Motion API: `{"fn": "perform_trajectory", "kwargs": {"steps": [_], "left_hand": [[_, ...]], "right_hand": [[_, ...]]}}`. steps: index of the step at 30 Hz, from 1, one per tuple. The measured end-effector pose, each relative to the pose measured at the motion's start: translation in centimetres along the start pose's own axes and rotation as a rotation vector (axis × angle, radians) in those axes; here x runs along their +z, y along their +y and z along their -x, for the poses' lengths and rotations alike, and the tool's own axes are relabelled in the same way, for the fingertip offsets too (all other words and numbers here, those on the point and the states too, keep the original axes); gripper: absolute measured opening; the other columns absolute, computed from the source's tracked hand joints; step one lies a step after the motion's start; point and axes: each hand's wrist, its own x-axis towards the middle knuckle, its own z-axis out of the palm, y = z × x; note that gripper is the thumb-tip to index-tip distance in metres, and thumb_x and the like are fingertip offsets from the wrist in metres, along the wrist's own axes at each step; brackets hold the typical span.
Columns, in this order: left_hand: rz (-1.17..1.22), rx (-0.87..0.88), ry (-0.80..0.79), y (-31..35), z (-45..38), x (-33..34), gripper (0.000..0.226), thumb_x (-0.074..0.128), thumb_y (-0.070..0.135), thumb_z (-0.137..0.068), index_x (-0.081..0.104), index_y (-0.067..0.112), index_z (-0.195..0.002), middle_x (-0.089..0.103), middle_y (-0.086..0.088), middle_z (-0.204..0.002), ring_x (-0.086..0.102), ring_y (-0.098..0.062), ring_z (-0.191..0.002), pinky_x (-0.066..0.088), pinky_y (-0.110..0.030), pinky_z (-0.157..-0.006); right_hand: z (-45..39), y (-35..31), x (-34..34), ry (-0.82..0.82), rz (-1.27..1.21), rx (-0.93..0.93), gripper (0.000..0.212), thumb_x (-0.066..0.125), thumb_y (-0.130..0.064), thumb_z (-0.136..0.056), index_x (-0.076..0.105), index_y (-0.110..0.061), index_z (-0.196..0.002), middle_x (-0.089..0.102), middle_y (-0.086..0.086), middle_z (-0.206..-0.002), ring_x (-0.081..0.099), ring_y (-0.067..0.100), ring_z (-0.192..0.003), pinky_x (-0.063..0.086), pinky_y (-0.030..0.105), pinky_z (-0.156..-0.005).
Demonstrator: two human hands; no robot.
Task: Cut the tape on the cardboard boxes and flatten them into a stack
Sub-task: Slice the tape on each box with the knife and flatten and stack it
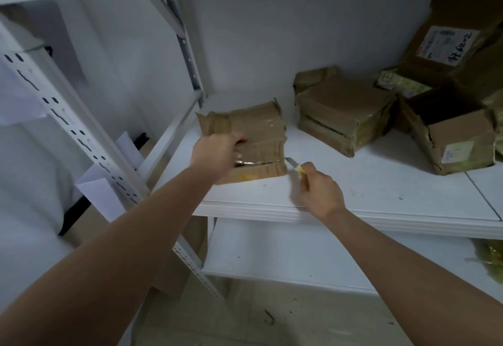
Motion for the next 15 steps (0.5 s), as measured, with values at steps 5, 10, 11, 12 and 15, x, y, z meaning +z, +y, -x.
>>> {"fn": "perform_trajectory", "kwargs": {"steps": [5, 10, 11, 12, 15], "left_hand": [[-0.039, 0.086, -0.03, -1.2, 0.2, -0.3, 0.058, 0.064, 0.04, -0.089, 0.044, 0.027, -0.142, 0.05, 0.0, -0.143, 0.041, -0.025, -0.135, 0.039, -0.045, -0.106], [-0.067, 0.06, -0.07, -1.9, 1.0, 0.0, 0.046, 0.055, 0.032, -0.096, 0.047, 0.022, -0.141, 0.049, -0.004, -0.144, 0.04, -0.024, -0.137, 0.041, -0.041, -0.105], [-0.118, 0.076, -0.041, -1.6, 1.1, 0.1, 0.041, 0.053, 0.033, -0.097, 0.051, 0.021, -0.137, 0.055, -0.004, -0.138, 0.05, -0.024, -0.127, 0.046, -0.039, -0.098], [-0.145, 0.082, -0.016, -1.4, 1.1, 0.1, 0.038, 0.053, 0.034, -0.097, 0.055, 0.02, -0.132, 0.059, -0.004, -0.132, 0.057, -0.024, -0.119, 0.048, -0.038, -0.092], [-0.148, 0.072, 0.02, -1.5, 0.9, 0.2, 0.032, 0.053, 0.033, -0.097, 0.06, 0.019, -0.124, 0.064, -0.002, -0.124, 0.062, -0.024, -0.111, 0.05, -0.038, -0.087]], "right_hand": [[0.5, 0.4, -0.1, 0.134, 0.032, 0.104, 0.016, 0.046, -0.025, -0.097, 0.05, -0.01, -0.102, 0.05, 0.004, -0.073, 0.061, 0.033, -0.077, 0.035, 0.029, -0.06], [1.2, 0.0, 0.3, 0.183, -0.035, 0.045, 0.01, 0.054, -0.02, -0.091, 0.05, -0.012, -0.096, 0.053, 0.001, -0.069, 0.058, 0.03, -0.068, 0.035, 0.028, -0.057], [1.4, -0.4, 0.4, 0.173, -0.009, 0.02, 0.012, 0.055, -0.022, -0.091, 0.05, -0.014, -0.098, 0.054, 0.0, -0.07, 0.057, 0.028, -0.067, 0.036, 0.028, -0.058], [1.5, -0.7, 0.4, 0.16, 0.037, -0.014, 0.014, 0.055, -0.025, -0.091, 0.052, -0.016, -0.101, 0.056, -0.001, -0.071, 0.057, 0.026, -0.067, 0.038, 0.028, -0.058], [1.4, -2.0, 0.8, 0.178, 0.077, -0.188, 0.022, 0.06, -0.021, -0.086, 0.061, -0.019, -0.108, 0.068, 0.001, -0.09, 0.065, 0.028, -0.073, 0.045, 0.028, -0.061]]}}
